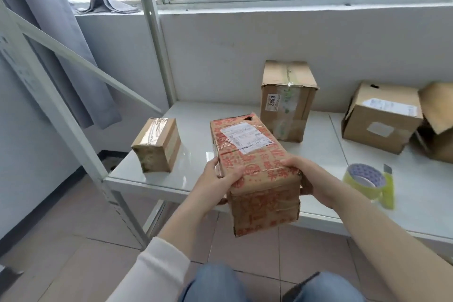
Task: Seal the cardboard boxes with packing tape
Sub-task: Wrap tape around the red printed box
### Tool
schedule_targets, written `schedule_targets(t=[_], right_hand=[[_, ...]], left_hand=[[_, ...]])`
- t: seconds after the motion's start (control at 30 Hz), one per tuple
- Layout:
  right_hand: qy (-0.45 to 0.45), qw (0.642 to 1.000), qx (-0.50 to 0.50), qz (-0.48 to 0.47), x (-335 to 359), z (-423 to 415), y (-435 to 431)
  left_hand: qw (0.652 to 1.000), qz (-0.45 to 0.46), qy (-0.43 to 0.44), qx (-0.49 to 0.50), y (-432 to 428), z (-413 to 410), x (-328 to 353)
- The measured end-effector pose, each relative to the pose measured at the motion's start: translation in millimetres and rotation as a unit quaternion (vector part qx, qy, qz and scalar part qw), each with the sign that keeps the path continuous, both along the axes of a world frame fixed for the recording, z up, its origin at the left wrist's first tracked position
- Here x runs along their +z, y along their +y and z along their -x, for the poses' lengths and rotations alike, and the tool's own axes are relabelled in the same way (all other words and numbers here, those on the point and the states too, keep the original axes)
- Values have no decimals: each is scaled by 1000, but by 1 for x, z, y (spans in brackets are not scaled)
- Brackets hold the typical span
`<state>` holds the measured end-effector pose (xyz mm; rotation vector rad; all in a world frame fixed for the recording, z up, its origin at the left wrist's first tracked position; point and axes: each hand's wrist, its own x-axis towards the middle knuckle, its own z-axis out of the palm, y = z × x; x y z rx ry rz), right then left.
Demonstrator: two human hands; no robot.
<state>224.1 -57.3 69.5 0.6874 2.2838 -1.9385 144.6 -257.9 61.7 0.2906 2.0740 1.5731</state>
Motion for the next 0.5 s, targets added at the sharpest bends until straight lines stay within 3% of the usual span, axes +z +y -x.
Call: schedule_targets(t=[0.37, 0.5], right_hand=[[-20, 998, -59, -21, -15, -6, 58], [-24, 997, -61, -41, -20, -2, 67]], left_hand=[[999, -20, -15, -32, 51, -21, -39], [999, -12, -36, 27, 54, -8, -46]])
